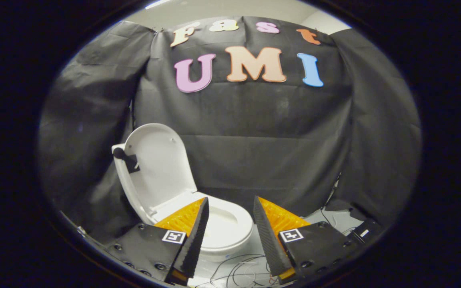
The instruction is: Open the toilet lid.
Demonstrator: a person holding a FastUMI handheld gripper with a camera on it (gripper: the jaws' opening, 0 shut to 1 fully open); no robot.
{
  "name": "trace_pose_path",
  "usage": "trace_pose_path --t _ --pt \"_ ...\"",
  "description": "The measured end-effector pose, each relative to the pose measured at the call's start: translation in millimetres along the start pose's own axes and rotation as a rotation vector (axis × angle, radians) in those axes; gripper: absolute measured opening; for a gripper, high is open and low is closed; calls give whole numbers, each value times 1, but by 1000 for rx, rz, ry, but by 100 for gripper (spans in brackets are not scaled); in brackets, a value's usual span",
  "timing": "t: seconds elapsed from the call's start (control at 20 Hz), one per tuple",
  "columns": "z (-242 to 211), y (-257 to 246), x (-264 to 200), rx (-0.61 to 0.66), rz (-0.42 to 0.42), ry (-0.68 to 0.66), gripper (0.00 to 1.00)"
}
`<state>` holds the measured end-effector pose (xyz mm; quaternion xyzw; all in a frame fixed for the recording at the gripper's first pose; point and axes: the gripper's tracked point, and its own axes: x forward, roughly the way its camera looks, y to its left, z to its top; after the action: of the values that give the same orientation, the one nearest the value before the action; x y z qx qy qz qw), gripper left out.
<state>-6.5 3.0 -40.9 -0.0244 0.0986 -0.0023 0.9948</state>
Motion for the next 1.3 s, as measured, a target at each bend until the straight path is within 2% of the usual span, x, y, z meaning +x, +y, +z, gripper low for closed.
trace_pose_path --t 0.45,1.2,1.3 --pt "37 -7 -45 38 -11 -208 71" --pt "29 -7 -52 51 -14 -189 71" --pt "28 -8 -51 50 -15 -189 77"
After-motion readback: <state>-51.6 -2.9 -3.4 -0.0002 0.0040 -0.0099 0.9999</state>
